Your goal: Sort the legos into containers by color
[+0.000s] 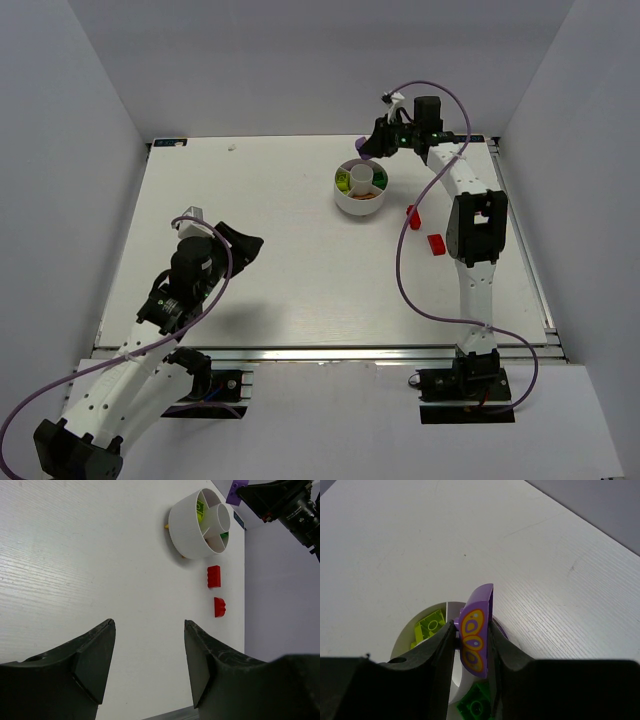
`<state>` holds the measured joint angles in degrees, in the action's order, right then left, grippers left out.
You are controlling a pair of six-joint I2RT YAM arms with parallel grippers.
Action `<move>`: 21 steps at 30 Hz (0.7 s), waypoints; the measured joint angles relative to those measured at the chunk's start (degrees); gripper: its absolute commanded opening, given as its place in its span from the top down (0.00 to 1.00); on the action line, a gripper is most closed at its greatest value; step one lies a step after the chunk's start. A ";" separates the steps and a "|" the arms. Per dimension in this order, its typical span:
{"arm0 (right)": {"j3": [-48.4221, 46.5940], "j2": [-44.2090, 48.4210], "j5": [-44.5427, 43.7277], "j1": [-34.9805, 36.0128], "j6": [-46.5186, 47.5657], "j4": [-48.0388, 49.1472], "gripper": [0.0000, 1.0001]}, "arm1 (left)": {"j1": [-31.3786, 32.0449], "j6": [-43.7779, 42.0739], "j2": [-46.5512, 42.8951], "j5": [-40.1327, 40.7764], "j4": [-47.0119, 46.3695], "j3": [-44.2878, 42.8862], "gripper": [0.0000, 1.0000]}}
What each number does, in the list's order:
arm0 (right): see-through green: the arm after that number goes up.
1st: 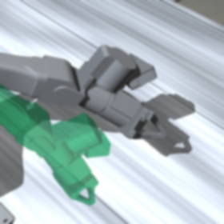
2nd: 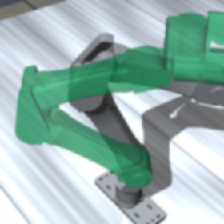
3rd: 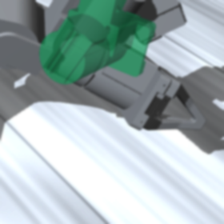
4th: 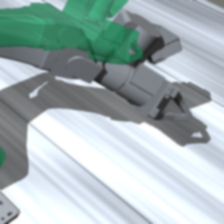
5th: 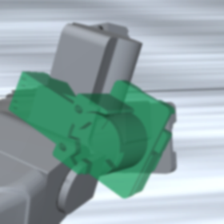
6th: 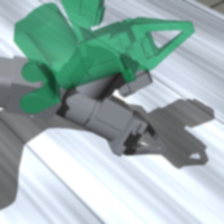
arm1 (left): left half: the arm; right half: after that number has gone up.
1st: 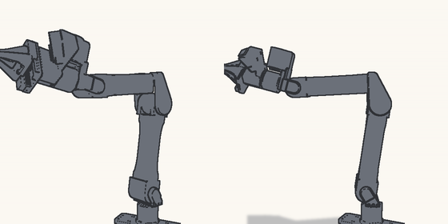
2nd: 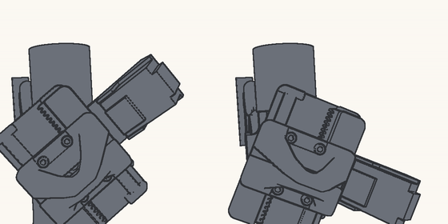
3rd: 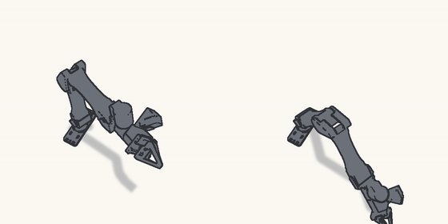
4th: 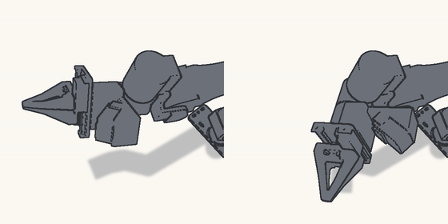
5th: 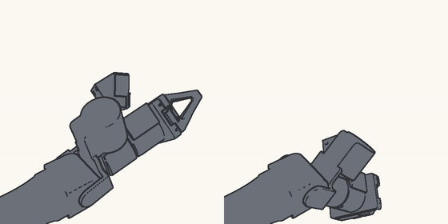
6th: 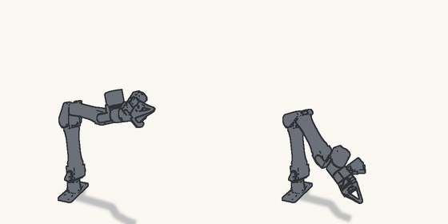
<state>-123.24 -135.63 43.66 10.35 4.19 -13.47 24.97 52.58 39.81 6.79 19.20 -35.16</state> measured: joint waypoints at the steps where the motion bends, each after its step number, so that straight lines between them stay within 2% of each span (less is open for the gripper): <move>1: 0.00 -0.02 -0.07 0.02 0.52 -0.13 0.82 | 0.00 0.00 0.00 0.00 0.00 0.00 0.33; 10: 0.00 -0.90 -0.55 0.02 3.02 -1.55 0.68 | 0.00 0.02 0.00 0.00 0.00 0.00 0.33; 17: 0.00 -0.92 -1.07 0.00 4.55 -3.13 0.49 | 0.00 0.04 0.02 0.00 -0.28 0.00 0.33; 21: 0.00 -0.92 -1.27 0.02 5.07 -3.13 0.46 | 0.00 0.04 0.17 0.00 -0.39 0.00 0.33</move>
<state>-123.24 -136.55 42.39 10.37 9.26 -16.60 24.97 52.62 39.99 6.79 18.81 -35.16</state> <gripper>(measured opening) 0.533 0.666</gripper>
